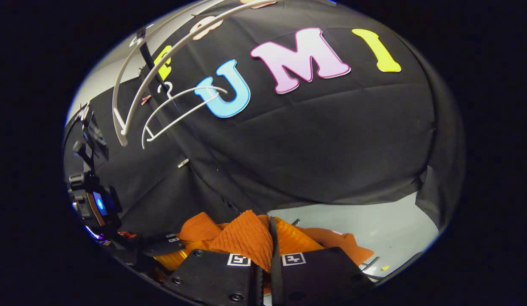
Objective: Grasp the clothes on the hanger with both hands and then place them into the laundry hamper below.
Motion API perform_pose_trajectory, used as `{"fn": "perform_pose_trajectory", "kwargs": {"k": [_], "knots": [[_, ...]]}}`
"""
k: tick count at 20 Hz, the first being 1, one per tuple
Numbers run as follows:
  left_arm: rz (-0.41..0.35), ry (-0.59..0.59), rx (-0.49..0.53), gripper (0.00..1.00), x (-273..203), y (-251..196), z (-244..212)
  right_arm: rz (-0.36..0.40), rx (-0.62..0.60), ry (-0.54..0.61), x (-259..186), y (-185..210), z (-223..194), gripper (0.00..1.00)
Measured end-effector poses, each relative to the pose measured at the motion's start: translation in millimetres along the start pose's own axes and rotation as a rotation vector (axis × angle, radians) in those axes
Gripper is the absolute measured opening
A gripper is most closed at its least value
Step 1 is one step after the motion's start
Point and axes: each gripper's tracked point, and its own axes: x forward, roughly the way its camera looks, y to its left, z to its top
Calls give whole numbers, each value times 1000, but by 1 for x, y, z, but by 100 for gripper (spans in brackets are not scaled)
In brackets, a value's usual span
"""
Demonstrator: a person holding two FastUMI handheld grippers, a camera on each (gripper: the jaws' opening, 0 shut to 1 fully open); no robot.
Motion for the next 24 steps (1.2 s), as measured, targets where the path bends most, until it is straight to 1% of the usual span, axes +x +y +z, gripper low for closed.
{"fn": "perform_pose_trajectory", "kwargs": {"k": [4, 5, 6, 13, 18, 20, 21, 22, 23, 24], "knots": [[2, 105, -99, 8, 13, 4, -31, -42, 16, 78, 7, -18, -28, 17], [3, 124, -113, 7, 16, 7, -39, -45, 12, 101, 9, -19, -35, 17], [8, 141, -118, 8, 17, 9, -44, -47, 11, 117, 9, -20, -41, 17], [27, 196, -142, 8, 30, 19, -63, -68, 24, 168, 18, -29, -58, 17], [31, 234, -182, 8, 35, 26, -73, -94, 0, 202, 24, -32, -67, 17], [17, 247, -187, 8, 38, 23, -79, -110, -7, 221, 25, -34, -73, 17], [30, 255, -183, 7, 49, 27, -85, -126, -7, 227, 23, -39, -74, 28], [47, 260, -179, 24, 43, 30, -86, -145, -8, 229, 20, -45, -71, 42], [81, 265, -165, 42, 38, 40, -85, -170, -9, 228, 28, -54, -74, 55], [93, 264, -163, 59, 32, 47, -82, -179, 5, 221, 20, -57, -68, 69]]}}
